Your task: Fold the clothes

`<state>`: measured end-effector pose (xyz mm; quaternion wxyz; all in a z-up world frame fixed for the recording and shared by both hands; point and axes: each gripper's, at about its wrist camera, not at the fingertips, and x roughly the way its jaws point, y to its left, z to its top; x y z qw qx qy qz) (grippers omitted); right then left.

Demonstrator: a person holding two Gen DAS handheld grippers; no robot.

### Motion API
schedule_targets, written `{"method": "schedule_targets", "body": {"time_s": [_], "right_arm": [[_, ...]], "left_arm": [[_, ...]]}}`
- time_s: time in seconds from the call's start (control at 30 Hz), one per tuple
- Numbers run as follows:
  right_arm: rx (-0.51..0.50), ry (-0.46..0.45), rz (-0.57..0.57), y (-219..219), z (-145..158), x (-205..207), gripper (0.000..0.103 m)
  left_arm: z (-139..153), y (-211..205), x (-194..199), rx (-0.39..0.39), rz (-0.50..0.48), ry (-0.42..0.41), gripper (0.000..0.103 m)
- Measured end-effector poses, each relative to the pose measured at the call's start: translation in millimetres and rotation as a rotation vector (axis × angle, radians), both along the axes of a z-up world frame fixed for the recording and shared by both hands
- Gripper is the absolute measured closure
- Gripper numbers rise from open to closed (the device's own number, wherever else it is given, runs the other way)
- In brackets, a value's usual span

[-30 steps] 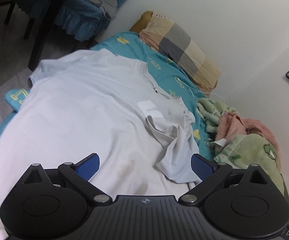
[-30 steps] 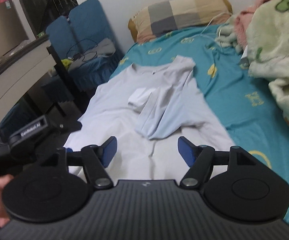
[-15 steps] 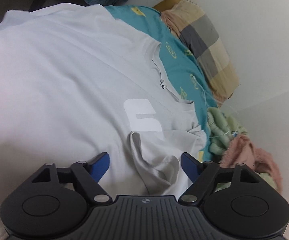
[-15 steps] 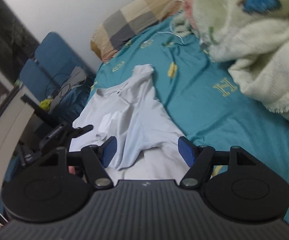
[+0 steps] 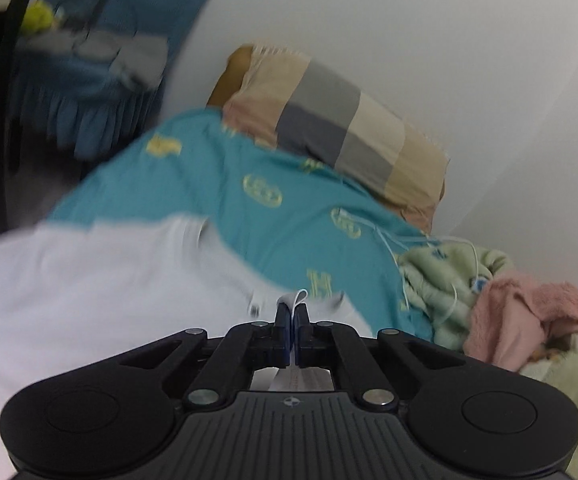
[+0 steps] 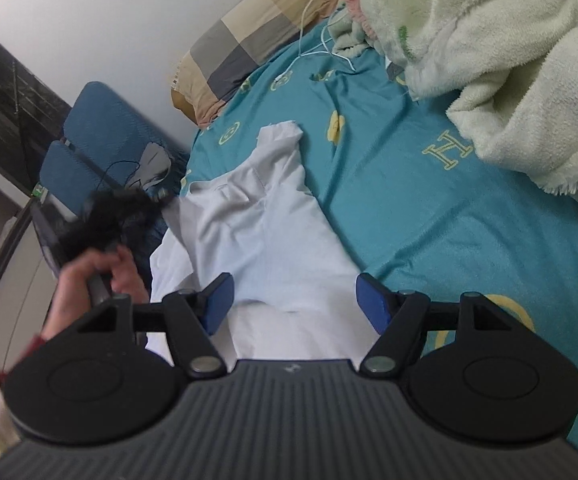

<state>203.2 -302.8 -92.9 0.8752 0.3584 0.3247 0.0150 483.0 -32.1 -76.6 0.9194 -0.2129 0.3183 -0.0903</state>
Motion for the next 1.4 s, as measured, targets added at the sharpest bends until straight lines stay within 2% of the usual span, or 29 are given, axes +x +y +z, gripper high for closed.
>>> {"method": "schedule_targets", "body": {"time_s": [0.13, 0.2, 0.3, 0.37, 0.43, 0.57, 0.73, 0.93, 1.03, 1.17, 1.3, 1.4], "right_arm": [[-0.037, -0.008, 0.008, 5, 0, 3, 0.032], [-0.05, -0.003, 0.014, 6, -2, 7, 0.032], [-0.057, 0.002, 0.018, 4, -6, 11, 0.032], [-0.059, 0.0, 0.02, 3, -8, 13, 0.032], [-0.058, -0.001, 0.029, 1, -11, 16, 0.032], [-0.058, -0.003, 0.058, 0, -13, 21, 0.032], [-0.083, -0.019, 0.12, 9, -7, 20, 0.032], [-0.143, -0.065, 0.166, 17, 11, 3, 0.032], [-0.16, -0.075, 0.182, 19, 20, -9, 0.032], [-0.209, -0.096, 0.197, 30, 34, -32, 0.032], [-0.288, -0.12, 0.225, 49, 51, -61, 0.032], [-0.327, -0.155, 0.227, 57, 64, -88, 0.033]], "left_arm": [[-2, -17, 43, 0.113, 0.019, 0.024, 0.101], [-24, -21, 54, 0.166, 0.038, 0.077, 0.101], [-61, -12, 59, 0.159, 0.05, 0.151, 0.1], [-80, -4, 57, 0.145, 0.05, 0.18, 0.085], [-90, 2, 51, 0.142, 0.064, 0.195, 0.066], [-76, 13, 27, 0.136, 0.048, 0.166, 0.052], [-29, 9, -48, 0.213, -0.031, 0.096, 0.041], [10, 3, -177, 0.288, -0.125, 0.065, 0.039], [19, 7, -244, 0.277, -0.135, 0.058, 0.037], [20, 8, -314, 0.271, -0.18, 0.059, 0.036], [21, 8, -365, 0.306, -0.18, 0.026, 0.036], [19, 13, -388, 0.286, -0.173, 0.018, 0.036]]}}
